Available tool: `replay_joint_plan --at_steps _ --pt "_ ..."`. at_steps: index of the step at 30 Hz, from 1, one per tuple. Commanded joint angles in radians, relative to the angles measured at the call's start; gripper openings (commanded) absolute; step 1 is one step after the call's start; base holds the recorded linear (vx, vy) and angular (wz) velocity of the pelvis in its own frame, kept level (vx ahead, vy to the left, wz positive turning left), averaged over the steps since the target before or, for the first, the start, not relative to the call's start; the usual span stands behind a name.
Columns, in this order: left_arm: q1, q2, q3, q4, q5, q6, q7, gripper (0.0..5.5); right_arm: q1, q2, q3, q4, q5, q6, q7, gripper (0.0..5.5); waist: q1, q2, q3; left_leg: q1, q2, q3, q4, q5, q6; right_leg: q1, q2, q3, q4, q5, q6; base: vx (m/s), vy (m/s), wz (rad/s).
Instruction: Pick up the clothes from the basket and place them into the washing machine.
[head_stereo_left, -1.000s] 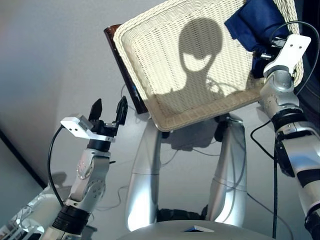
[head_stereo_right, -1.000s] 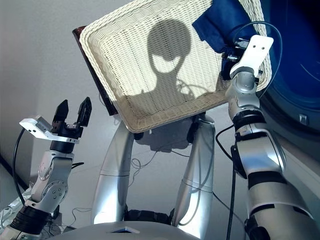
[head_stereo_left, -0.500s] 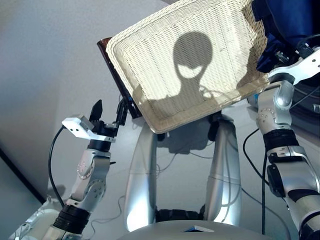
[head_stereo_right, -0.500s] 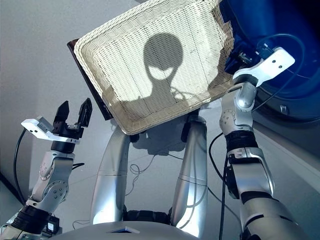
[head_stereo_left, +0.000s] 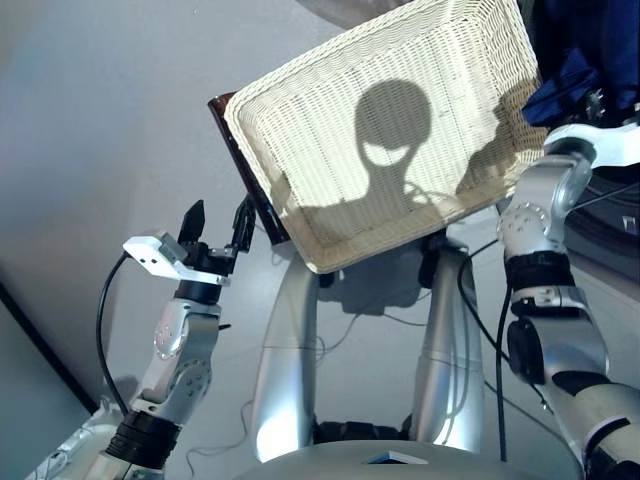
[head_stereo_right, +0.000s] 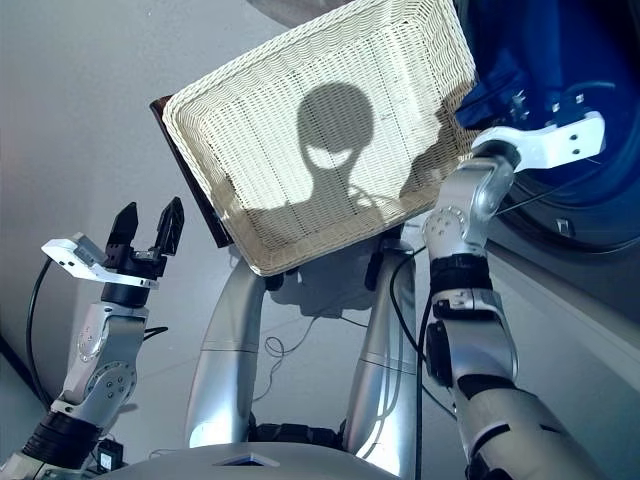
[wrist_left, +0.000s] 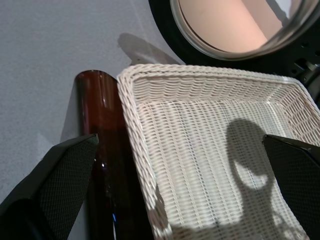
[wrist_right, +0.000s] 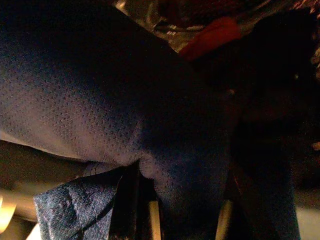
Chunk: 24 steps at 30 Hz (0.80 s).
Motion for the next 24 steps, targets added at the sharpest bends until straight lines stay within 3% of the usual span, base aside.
replay_joint_plan --at_steps 1,14,24 --pt "0.052 0.030 -0.018 -0.008 -0.031 -0.040 -0.027 5.50 -0.069 -0.114 0.012 0.059 0.074 -0.049 0.006 0.00 0.034 -0.002 -0.124 -0.029 -0.039 0.019 -0.112 0.093 0.000 0.014 0.015 -0.057 0.030 -0.076 -0.054 0.000 0.000 0.000" --pt "0.026 0.051 -0.056 0.019 -0.058 -0.019 -0.057 5.50 -0.215 -0.240 0.050 0.233 0.181 -0.014 0.015 0.00 0.040 0.036 -0.158 0.035 -0.023 0.041 -0.131 0.082 -0.011 0.057 0.010 -0.036 0.015 -0.087 -0.050 0.000 0.000 0.000" --pt "0.037 0.053 -0.092 0.004 -0.067 0.009 -0.061 5.50 -0.347 -0.393 0.027 0.346 0.288 -0.036 -0.030 0.00 0.033 0.073 -0.177 0.051 -0.029 0.033 -0.158 0.095 -0.023 0.059 0.009 -0.025 0.018 -0.106 -0.053 0.000 0.000 0.000"
